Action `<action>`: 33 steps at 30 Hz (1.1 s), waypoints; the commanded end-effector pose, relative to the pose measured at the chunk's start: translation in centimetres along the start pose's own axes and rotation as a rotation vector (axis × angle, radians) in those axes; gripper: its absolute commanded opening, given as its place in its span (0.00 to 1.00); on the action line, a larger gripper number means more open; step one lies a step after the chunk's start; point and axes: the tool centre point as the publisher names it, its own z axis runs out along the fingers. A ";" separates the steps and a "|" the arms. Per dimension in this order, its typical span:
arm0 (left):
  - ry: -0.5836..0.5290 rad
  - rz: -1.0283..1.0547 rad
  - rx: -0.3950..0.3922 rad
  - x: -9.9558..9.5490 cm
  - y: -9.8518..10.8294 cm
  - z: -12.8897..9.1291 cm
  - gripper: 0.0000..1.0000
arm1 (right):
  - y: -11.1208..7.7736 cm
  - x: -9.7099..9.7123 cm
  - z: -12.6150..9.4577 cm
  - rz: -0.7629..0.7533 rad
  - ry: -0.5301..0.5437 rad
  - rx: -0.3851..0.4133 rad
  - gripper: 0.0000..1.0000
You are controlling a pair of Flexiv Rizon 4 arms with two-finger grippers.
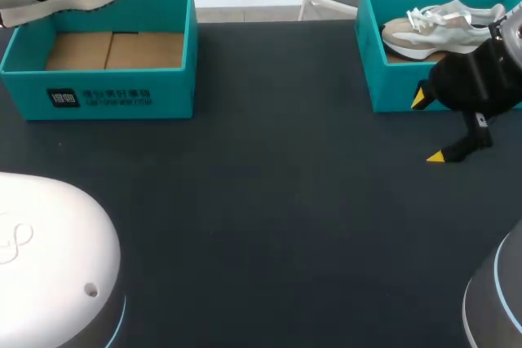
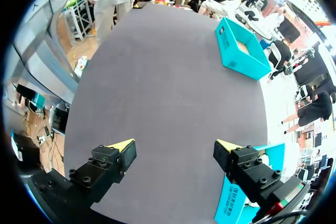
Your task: Take the shoe out of the shoebox, open the shoe tongue, remove and reinsert the insole, then place the shoe into the shoebox
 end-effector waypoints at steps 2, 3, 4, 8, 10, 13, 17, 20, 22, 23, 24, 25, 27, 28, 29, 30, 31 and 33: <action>-0.017 0.315 -0.051 0.4 -0.5 0.0 0.00 | 0.1 -0.2 0.1 0.000 0.003 0.003 1.00; -0.017 0.315 -0.051 0.4 -0.5 0.0 0.00 | 0.1 -0.2 0.1 0.000 0.003 0.003 1.00; -0.017 0.315 -0.051 0.4 -0.5 0.0 0.00 | 0.1 -0.2 0.1 0.000 0.003 0.003 1.00; -0.017 0.315 -0.051 0.4 -0.5 0.0 0.00 | 0.1 -0.2 0.1 0.000 0.003 0.003 1.00; -0.010 0.313 -0.021 -0.1 -0.8 0.5 0.00 | 0.1 -0.2 0.1 0.000 0.003 0.003 1.00; -0.016 0.281 -0.026 -0.7 -0.9 0.6 0.00 | 0.1 -0.2 0.1 0.000 0.003 0.003 1.00; -0.038 0.266 -0.018 -1.1 -0.9 0.7 0.00 | 0.1 -0.2 0.1 0.000 0.003 0.003 1.00; -0.032 0.277 -0.016 -1.6 -0.7 1.0 0.00 | 0.1 -0.2 0.1 0.000 0.003 0.003 1.00; -0.021 0.289 -0.024 -1.9 -0.6 1.3 0.00 | 0.1 -0.2 0.1 0.000 0.003 0.003 1.00; -0.020 0.303 -0.033 -2.3 -0.4 1.6 0.00 | 0.1 -0.2 0.1 0.000 0.003 0.003 1.00; -0.031 0.337 -0.019 -2.6 -0.3 1.9 0.00 | 0.1 -0.2 0.1 0.000 0.003 0.003 1.00; -0.048 0.347 -0.007 -2.9 0.0 2.2 0.00 | 0.1 -0.2 0.1 0.000 0.003 0.003 1.00; -0.021 0.355 -0.028 -3.6 0.4 3.0 0.00 | 0.1 -0.2 0.1 0.000 0.003 0.003 1.00; -0.032 0.369 -0.022 -4.0 0.7 3.4 0.00 | 0.1 -0.2 0.1 0.000 0.003 0.003 1.00; -0.030 0.377 -0.007 -4.3 0.9 3.7 0.00 | 0.1 -0.2 0.1 0.000 0.003 0.003 1.00; -0.030 0.374 -0.012 -4.6 1.1 4.0 0.00 | 0.1 -0.2 0.1 0.000 0.003 0.003 1.00; -0.032 0.372 -0.017 -4.8 1.4 4.3 0.00 | 0.1 -0.2 0.1 0.000 0.003 0.003 1.00; -0.037 0.366 -0.017 -5.3 1.9 4.8 0.00 | 0.1 -0.2 0.1 0.000 0.003 0.003 1.00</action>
